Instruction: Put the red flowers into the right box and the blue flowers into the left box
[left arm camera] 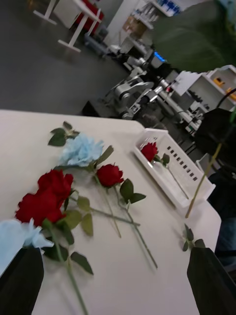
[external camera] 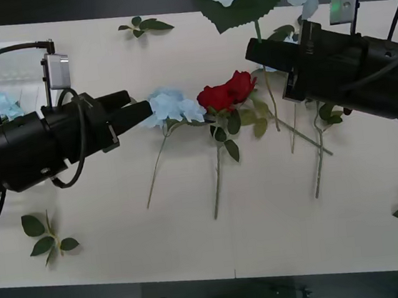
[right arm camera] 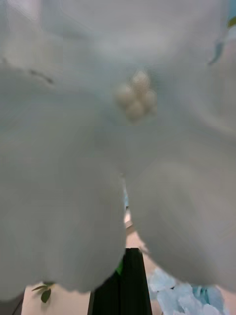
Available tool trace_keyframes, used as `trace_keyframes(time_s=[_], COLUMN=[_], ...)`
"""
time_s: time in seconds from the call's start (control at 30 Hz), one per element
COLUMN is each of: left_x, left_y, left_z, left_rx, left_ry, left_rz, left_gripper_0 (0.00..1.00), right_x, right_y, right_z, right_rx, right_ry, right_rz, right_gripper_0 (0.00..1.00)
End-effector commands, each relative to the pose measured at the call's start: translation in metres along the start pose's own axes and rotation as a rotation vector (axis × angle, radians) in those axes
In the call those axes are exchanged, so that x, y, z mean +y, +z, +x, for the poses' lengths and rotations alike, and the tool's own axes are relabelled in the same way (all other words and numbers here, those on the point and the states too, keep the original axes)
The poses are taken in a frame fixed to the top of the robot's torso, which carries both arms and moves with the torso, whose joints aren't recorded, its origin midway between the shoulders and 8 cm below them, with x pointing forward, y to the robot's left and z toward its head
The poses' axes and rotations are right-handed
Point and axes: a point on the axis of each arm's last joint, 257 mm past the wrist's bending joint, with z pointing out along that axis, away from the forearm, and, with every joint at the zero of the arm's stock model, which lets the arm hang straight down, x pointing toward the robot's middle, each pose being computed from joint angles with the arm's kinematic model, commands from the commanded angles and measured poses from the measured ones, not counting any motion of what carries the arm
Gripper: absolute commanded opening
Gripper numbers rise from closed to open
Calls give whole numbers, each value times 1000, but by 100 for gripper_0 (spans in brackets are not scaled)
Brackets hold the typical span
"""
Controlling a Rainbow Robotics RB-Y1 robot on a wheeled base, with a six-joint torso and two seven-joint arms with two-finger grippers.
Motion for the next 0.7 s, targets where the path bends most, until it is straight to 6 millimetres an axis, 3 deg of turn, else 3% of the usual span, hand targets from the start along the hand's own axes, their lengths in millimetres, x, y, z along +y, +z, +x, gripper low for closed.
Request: trace_keyframes(time_s=[0.03,0.23,0.4,0.7], left_x=[-33,-66,-74,-79], left_y=[21,58,82,102], left_z=[-16,-4,15,56], left_rx=[-48,-72,-78,-51], left_ry=[157,290,380,168], left_rz=[90,186,222,279], left_gripper_0=[85,85,85,85], right_x=[15,22,28,31], right_y=[18,36,50,68], right_z=[-21,-22,-24,-22], right_rx=[-46,-71,-88,-112], right_ry=[-24,1,21,51], right_rz=[-35,-43,-48,-32], right_gripper_0=[0,0,0,0])
